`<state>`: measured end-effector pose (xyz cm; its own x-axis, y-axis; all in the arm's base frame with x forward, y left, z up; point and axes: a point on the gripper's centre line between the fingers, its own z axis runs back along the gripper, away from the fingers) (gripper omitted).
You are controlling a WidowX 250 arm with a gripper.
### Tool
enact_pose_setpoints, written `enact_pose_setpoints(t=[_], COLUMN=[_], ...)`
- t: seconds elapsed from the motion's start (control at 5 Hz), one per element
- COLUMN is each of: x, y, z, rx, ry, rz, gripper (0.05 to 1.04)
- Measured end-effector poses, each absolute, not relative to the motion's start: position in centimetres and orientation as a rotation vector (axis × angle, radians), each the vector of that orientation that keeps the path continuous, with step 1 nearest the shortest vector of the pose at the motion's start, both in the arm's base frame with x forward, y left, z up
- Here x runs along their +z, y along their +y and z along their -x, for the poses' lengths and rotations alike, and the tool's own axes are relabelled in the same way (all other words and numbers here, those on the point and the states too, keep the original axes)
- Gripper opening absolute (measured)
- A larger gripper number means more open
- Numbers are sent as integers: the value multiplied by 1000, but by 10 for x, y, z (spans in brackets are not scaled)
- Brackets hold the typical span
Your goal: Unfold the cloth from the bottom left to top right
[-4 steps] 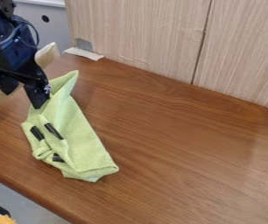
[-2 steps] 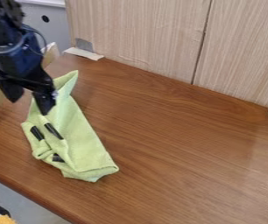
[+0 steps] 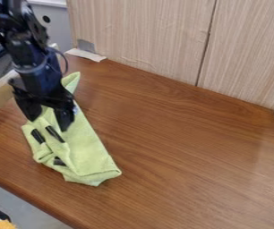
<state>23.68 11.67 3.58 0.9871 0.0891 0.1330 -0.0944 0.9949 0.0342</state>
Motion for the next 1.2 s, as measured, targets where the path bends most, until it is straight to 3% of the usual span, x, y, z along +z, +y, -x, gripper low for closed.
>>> enact_pose_setpoints(t=[0.4, 0.8, 1.2], x=[22, 12, -6], y=[106, 106, 106], z=[-243, -232, -230], rx=[261, 297, 248], ry=[-168, -117, -47], rz=[-26, -32, -10], gripper=[1000, 965, 402])
